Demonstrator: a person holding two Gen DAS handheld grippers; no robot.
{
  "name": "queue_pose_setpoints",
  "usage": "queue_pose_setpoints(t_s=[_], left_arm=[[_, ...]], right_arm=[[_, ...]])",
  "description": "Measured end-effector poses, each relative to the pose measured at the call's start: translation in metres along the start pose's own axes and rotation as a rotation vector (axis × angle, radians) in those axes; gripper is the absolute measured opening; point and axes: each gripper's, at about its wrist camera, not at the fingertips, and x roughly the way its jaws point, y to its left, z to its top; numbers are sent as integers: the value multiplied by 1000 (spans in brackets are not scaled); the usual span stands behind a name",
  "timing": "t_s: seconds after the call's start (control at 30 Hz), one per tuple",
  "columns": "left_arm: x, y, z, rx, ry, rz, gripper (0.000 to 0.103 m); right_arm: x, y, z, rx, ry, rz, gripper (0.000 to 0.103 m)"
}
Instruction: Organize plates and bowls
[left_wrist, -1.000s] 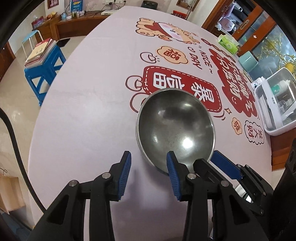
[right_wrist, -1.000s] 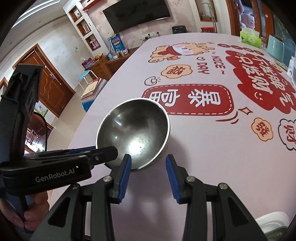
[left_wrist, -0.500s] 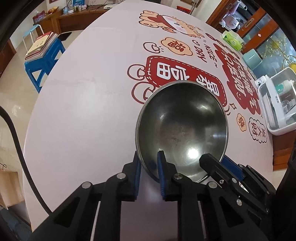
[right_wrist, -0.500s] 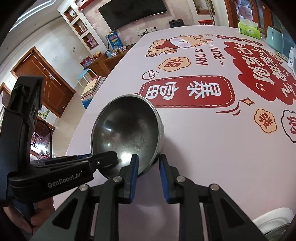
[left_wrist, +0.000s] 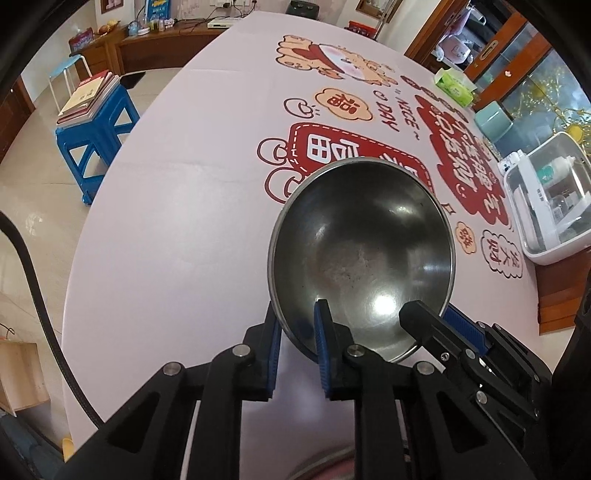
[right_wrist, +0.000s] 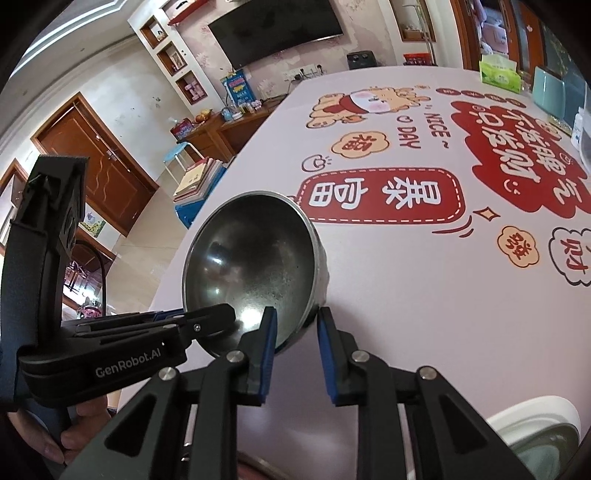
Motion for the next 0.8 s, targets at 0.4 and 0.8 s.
queue_pose_setpoints(t_s=[0.4,0.8], left_arm=[[-58,-8,-38,25,-89,-14,16],[-101,-24,-88,61,-145,-21,17]], right_arm=[[-52,19,-19,-29,-90,10,22],[-96,25,-55,-43,-142,16,22]])
